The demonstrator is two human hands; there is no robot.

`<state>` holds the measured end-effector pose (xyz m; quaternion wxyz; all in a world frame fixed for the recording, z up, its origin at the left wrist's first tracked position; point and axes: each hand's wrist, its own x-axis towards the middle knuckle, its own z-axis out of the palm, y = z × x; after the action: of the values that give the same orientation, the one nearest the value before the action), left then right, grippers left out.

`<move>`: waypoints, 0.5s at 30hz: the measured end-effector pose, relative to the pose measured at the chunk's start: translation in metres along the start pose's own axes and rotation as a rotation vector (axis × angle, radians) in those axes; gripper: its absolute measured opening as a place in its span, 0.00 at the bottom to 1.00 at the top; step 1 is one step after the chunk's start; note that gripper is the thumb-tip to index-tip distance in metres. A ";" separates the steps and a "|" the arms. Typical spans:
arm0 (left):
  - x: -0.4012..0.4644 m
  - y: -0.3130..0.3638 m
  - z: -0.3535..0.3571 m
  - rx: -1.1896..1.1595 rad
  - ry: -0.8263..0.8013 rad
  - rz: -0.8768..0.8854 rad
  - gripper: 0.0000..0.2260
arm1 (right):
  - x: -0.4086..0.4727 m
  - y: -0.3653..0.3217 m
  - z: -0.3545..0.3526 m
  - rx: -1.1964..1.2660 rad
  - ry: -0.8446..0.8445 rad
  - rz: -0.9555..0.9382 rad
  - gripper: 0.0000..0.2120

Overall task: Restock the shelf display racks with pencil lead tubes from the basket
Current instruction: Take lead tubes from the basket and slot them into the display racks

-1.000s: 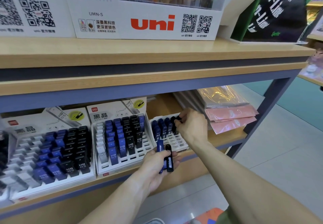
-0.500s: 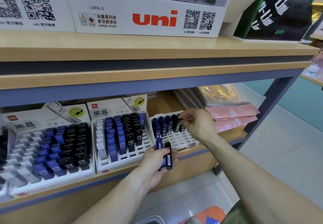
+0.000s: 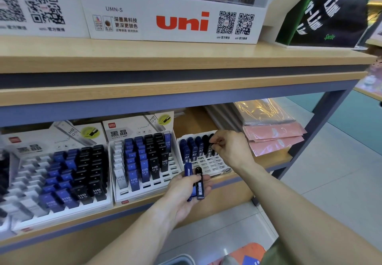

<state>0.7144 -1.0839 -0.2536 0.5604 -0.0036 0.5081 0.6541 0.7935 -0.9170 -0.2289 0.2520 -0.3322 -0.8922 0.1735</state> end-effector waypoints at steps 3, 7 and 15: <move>-0.001 0.001 0.000 0.000 -0.015 -0.005 0.12 | 0.000 0.000 0.004 -0.032 0.023 0.030 0.08; -0.003 0.003 -0.001 -0.008 -0.028 -0.006 0.12 | -0.002 -0.003 0.007 -0.085 0.024 0.021 0.11; -0.010 0.008 -0.004 -0.065 -0.025 -0.021 0.12 | -0.014 -0.032 -0.015 0.061 -0.044 0.075 0.08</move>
<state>0.7099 -1.0921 -0.2443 0.5733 -0.0192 0.4793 0.6643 0.7947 -0.9474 -0.2063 0.2358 -0.3534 -0.8788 0.2172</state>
